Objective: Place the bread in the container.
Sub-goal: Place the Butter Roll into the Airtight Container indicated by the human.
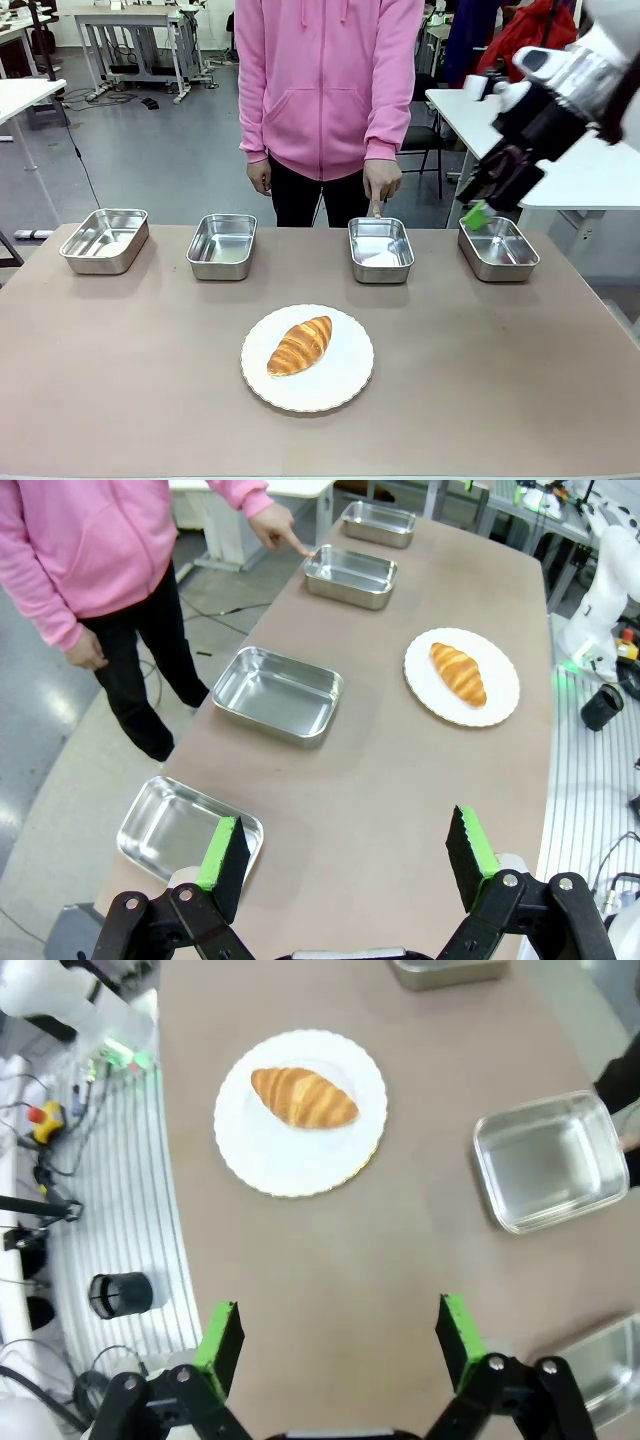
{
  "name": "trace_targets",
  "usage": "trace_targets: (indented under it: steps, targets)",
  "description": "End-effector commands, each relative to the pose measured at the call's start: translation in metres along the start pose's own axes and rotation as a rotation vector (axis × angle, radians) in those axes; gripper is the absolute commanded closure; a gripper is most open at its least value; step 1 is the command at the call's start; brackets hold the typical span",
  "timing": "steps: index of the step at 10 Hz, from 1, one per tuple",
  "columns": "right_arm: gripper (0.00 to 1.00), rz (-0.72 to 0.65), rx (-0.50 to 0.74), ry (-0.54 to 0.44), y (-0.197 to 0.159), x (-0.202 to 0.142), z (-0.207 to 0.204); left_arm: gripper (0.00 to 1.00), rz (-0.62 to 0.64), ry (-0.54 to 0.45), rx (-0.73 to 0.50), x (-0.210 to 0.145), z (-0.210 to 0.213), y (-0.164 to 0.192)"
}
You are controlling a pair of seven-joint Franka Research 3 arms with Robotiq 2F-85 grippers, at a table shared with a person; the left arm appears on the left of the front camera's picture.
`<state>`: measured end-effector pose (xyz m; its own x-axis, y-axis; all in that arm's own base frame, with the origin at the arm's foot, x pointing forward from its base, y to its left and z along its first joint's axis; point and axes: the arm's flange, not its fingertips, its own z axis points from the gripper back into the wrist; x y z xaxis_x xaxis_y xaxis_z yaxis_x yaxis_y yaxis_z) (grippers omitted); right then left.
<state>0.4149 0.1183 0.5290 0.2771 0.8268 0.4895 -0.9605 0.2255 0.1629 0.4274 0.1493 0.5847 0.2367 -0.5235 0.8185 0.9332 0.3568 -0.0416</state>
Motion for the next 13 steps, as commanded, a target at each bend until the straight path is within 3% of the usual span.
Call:
trace_targets:
  steps: [1, 3, 6, 11, 13]
  targets:
    - [0.0, 0.129, -0.005, 0.104, -0.022, 0.059, -0.044, 0.0, -0.012, -0.005, -0.005, 0.0, 0.001, -0.001]
    - [0.0, 0.262, 0.034, 0.174, -0.018, 0.1, -0.096, 0.0, -0.012, -0.005, -0.005, 0.0, 0.001, -0.001]
    - [0.0, 0.517, 0.094, 0.264, 0.018, 0.139, -0.184, 0.0, -0.012, -0.005, -0.005, 0.0, 0.001, -0.001]
    - [0.0, 0.741, 0.022, 0.365, 0.076, 0.137, -0.268, 0.0, -0.012, -0.005, -0.005, 0.0, 0.001, -0.001]
    - [0.0, 0.742, 0.031, 0.351, 0.076, 0.134, -0.273, 0.0, -0.012, -0.005, -0.005, 0.0, 0.001, -0.001]
